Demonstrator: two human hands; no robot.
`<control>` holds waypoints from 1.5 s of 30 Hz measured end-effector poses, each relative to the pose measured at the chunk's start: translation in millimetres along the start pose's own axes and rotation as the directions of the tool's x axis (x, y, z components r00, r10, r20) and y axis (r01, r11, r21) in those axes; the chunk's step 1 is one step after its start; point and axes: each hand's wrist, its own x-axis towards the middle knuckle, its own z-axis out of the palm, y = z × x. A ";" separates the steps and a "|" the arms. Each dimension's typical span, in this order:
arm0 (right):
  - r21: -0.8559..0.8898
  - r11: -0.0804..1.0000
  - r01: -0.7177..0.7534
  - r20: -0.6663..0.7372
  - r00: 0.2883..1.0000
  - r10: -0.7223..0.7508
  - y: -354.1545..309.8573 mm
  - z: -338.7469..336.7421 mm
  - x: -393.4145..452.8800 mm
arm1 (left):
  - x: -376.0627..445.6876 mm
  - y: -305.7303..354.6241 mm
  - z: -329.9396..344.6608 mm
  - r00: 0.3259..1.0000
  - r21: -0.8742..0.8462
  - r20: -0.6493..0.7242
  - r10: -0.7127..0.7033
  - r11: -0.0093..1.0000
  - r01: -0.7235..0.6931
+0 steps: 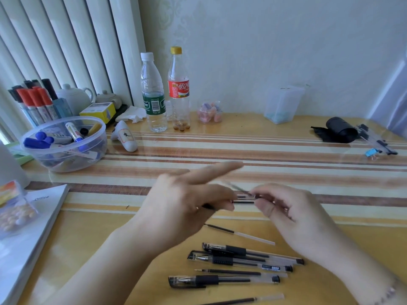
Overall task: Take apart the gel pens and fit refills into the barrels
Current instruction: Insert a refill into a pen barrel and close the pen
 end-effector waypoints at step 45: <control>-0.157 0.981 0.117 0.074 0.992 -0.106 -11.0 -3.4 -5.9 | -3.4 6.9 23.5 0.904 -0.246 0.054 -0.424 0.871 0.424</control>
